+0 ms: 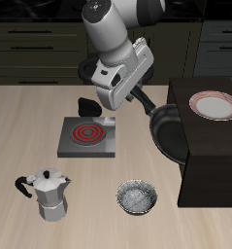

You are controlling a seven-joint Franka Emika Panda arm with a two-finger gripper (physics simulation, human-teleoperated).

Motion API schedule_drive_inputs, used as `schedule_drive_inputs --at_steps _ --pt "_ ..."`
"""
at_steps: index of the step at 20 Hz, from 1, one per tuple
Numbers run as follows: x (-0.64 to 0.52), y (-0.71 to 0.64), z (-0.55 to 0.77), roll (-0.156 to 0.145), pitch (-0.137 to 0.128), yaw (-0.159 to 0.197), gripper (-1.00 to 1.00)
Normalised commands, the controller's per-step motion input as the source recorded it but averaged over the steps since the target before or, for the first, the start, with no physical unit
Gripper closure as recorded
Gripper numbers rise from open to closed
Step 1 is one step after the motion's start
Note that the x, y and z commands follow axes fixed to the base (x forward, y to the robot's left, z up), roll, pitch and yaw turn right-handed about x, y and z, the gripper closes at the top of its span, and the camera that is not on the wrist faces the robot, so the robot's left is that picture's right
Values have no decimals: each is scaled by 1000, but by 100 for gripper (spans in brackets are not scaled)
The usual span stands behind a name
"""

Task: Place the frypan on the top layer of the shelf and place the moka pot on the stove

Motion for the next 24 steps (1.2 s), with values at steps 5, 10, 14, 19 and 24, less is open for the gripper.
schedule_drive_inputs --at_steps 5,10,14,19,24 --pt "32 327 -82 5 4 10 100" --pt "35 300 -11 22 11 8 100" --pt "48 260 -96 25 5 23 100" --pt "85 251 -71 6 3 21 100" --pt "67 267 -159 36 12 35 100"
